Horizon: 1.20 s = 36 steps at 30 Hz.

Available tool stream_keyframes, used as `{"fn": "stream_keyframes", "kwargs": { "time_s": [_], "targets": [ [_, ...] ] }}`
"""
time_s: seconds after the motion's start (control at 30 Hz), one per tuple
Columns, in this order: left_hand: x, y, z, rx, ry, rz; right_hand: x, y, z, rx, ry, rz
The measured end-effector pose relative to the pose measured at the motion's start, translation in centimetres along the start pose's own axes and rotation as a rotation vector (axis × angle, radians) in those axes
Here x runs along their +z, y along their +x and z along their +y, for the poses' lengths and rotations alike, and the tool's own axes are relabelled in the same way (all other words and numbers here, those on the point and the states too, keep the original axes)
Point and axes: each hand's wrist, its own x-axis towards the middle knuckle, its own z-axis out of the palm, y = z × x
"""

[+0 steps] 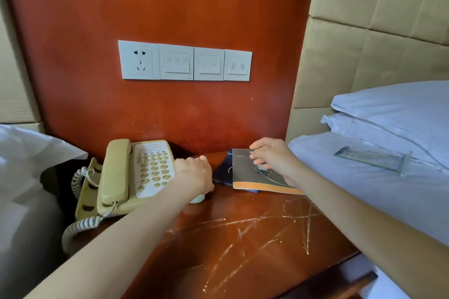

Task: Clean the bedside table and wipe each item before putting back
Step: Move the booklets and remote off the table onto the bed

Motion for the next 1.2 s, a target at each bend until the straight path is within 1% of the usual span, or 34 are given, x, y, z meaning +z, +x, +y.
{"fn": "stream_keyframes", "kwargs": {
  "time_s": [0.13, 0.27, 0.33, 0.4, 0.47, 0.53, 0.67, 0.77, 0.9, 0.97, 1.07, 1.2],
  "targets": [
    [0.2, -0.3, 0.2, -0.074, -0.175, -0.037, -1.3, -0.3, 1.6, 0.015, 0.099, -0.052],
    [-1.1, -0.4, 0.0, -0.044, -0.472, -0.012, -3.0, -0.3, 2.8, -0.004, 0.118, -0.125],
    [-2.0, -0.3, 0.2, 0.052, -0.631, 0.011, -4.1, -0.3, 3.0, -0.066, 0.104, -0.194],
    [-3.0, -0.5, 1.0, 0.216, -0.728, 0.028, -5.1, -0.3, 3.2, -0.157, 0.022, -0.261],
    [-3.8, -0.7, 2.3, 0.370, -0.712, 0.048, -6.1, -0.4, 3.5, -0.254, -0.090, -0.291],
    [-4.5, -0.7, 3.7, 0.484, -0.668, 0.077, -7.0, -0.6, 3.8, -0.330, -0.178, -0.294],
    [-5.4, 0.1, 6.7, 0.611, -0.652, 0.101, -9.2, -1.0, 4.6, -0.452, -0.393, -0.199],
    [-5.6, 1.2, 8.7, 0.645, -0.661, 0.116, -10.9, -0.9, 5.4, -0.480, -0.496, -0.132],
    [-5.1, 3.0, 11.0, 0.613, -0.531, 0.240, -13.4, -0.7, 6.7, -0.461, -0.538, -0.047],
    [-4.8, 3.9, 11.9, 0.572, -0.512, 0.272, -14.7, -0.7, 7.6, -0.451, -0.588, -0.013],
    [-4.3, 5.0, 13.4, 0.495, -0.589, 0.296, -17.2, -0.7, 9.2, -0.400, -0.617, 0.104],
    [-4.2, 6.0, 15.8, 0.444, -0.779, 0.282, -20.5, -0.7, 10.9, -0.265, -0.645, 0.285]
  ]
}}
